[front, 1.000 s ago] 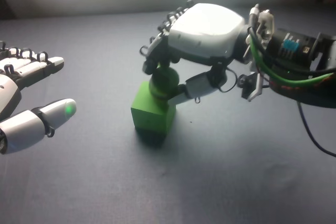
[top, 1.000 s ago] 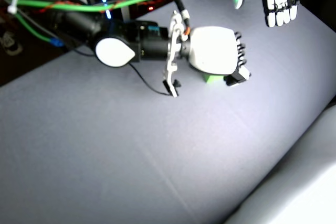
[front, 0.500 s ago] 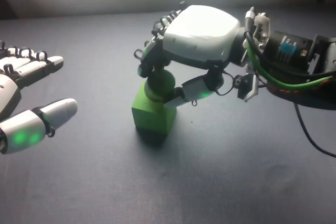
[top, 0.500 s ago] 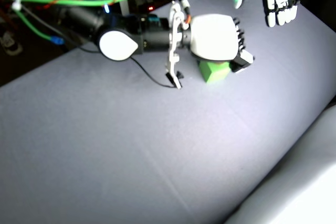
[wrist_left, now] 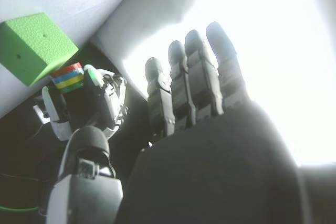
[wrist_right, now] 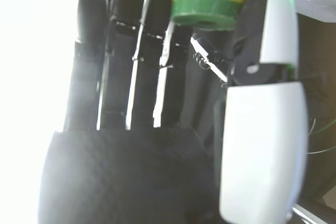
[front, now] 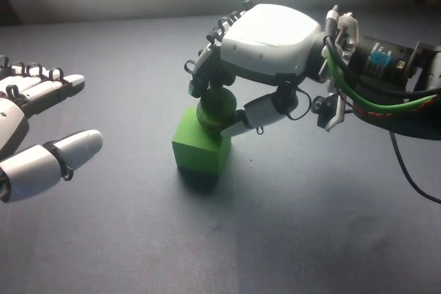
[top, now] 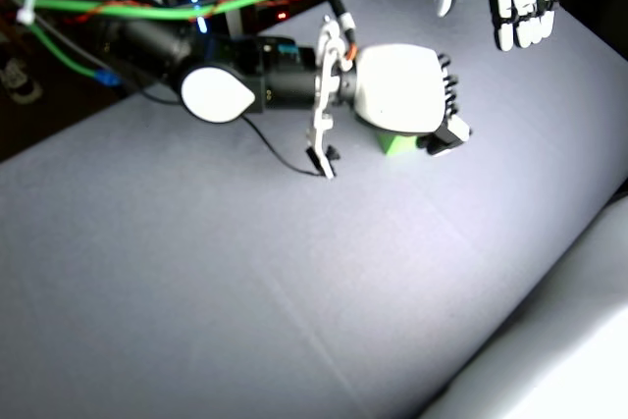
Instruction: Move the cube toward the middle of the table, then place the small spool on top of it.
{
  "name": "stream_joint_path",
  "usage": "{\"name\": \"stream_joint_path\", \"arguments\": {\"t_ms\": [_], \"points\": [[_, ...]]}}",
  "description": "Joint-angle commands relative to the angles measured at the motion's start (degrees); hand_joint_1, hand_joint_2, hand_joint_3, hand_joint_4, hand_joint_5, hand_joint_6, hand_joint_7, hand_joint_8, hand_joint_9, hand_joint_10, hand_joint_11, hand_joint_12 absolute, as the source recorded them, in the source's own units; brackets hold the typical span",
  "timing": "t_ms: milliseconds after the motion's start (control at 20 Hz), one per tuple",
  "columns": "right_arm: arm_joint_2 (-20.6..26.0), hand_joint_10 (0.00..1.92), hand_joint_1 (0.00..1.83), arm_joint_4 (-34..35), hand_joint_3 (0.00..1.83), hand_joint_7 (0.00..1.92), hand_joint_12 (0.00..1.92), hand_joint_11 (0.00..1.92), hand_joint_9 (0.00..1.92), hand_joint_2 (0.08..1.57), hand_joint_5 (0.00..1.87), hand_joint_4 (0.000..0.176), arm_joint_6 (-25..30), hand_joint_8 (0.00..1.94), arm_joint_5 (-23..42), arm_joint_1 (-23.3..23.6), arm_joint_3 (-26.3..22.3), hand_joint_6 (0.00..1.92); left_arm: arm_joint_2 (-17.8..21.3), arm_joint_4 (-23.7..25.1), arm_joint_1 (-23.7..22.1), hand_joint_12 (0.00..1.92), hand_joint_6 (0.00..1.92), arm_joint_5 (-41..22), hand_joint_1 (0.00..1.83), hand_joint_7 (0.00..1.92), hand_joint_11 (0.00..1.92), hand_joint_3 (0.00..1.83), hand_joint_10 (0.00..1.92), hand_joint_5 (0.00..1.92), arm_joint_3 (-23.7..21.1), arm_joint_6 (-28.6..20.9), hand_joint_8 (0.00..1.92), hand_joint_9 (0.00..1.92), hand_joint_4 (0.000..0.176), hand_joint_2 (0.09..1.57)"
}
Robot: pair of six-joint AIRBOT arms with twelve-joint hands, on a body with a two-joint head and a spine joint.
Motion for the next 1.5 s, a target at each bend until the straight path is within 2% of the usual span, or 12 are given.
{"name": "stream_joint_path", "arguments": {"t_ms": [0,100,150,450,500,600,750,1050,1100,1250,1400,1450], "points": [[0.0,0.66,1.27,1.3,0.00,1.19,1.34,0.77,1.10,1.03,1.18,0.000,0.0,0.76,6.0,0.8,0.1,0.54,-0.2,0.5,-0.3,0.65,0.00,-7.2,0.00,0.35,0.00,0.00,0.00,0.39,0.3,-0.3,0.00,0.30,0.066,1.22],[0.0,0.59,1.26,1.3,0.00,1.14,1.32,0.62,1.00,1.03,1.18,0.016,0.0,0.72,6.0,0.8,-0.1,0.64,-0.2,0.5,-0.2,0.65,0.00,-7.2,0.00,0.35,0.00,0.00,0.00,0.39,0.3,-0.4,0.00,0.30,0.072,1.22],[0.0,0.41,1.27,1.2,0.00,1.10,1.25,0.42,0.92,1.05,1.16,0.000,0.0,0.67,6.1,0.8,-0.4,0.80,-0.2,0.4,-0.2,0.67,0.00,-7.3,0.00,0.36,0.00,0.00,0.00,0.39,0.3,-0.4,0.00,0.31,0.071,1.23],[0.0,0.48,1.25,0.8,0.00,1.19,1.28,0.72,1.11,1.04,1.11,0.027,0.0,0.65,6.3,0.8,-0.6,0.77,-0.3,0.2,0.1,0.75,0.00,-7.5,0.00,0.34,0.05,0.00,0.00,0.38,0.3,-0.7,0.00,0.29,0.057,1.23],[0.0,0.50,1.34,0.8,0.01,1.11,1.34,0.66,1.04,1.05,0.88,0.000,0.0,0.81,6.3,0.8,-0.6,0.38,-0.3,0.1,0.1,0.68,0.00,-7.6,0.00,0.34,0.00,0.00,0.00,0.38,0.3,-0.8,0.00,0.29,0.053,1.25],[0.0,0.39,1.12,0.8,0.00,1.01,1.31,0.55,0.94,0.97,0.83,0.000,0.0,0.21,6.3,0.8,-0.6,0.03,-0.3,0.1,0.1,0.57,0.00,-7.7,0.00,0.33,0.00,0.00,0.00,0.37,0.3,-0.8,0.00,0.27,0.070,1.22],[0.0,0.10,1.06,0.8,0.00,0.92,1.16,0.45,0.90,0.95,0.73,0.000,0.0,0.00,6.3,0.8,-0.6,0.00,-0.4,0.1,0.1,0.57,0.00,-7.7,0.00,0.34,0.00,0.00,0.00,0.38,0.4,-0.9,0.00,0.28,0.058,1.22],[0.0,0.01,1.04,0.8,0.00,0.78,1.03,0.42,0.83,0.94,0.71,0.000,0.0,0.00,6.3,0.8,-0.8,0.01,-0.4,0.0,0.2,0.57,0.00,-7.8,0.00,0.35,0.00,0.01,0.00,0.37,0.3,-1.1,0.00,0.28,0.052,1.25],[0.0,0.01,1.04,0.8,0.00,0.81,1.12,0.38,0.85,0.93,0.73,0.000,0.0,0.00,6.3,0.8,-0.9,0.00,-0.4,0.0,0.2,0.57,0.00,-7.8,0.00,0.34,0.00,0.01,0.00,0.37,0.3,-1.1,0.00,0.29,0.072,1.25],[0.0,0.00,0.98,0.8,0.00,0.63,1.41,0.31,0.79,0.90,0.48,0.000,0.0,0.00,7.5,0.8,-2.0,0.00,-0.3,-0.1,0.2,0.60,0.00,-8.0,0.00,0.35,0.00,0.00,0.00,0.38,0.3,-1.4,0.00,0.30,0.070,1.26],[4.0,0.00,0.78,2.2,0.01,0.22,1.10,0.00,0.32,0.89,0.15,0.116,0.0,0.00,10.9,0.0,-4.4,0.00,0.0,-0.1,0.4,0.51,0.00,-8.5,0.00,0.32,0.00,0.00,0.00,0.34,0.2,-1.6,0.00,0.26,0.071,1.27],[5.6,0.00,0.61,3.3,0.00,0.16,1.04,0.08,0.32,0.91,0.05,0.127,0.0,0.00,13.0,-0.8,-5.2,0.00,0.0,-0.1,0.4,0.49,0.00,-8.5,0.00,0.31,0.00,0.00,0.00,0.34,0.2,-1.7,0.00,0.26,0.068,1.27]]}}
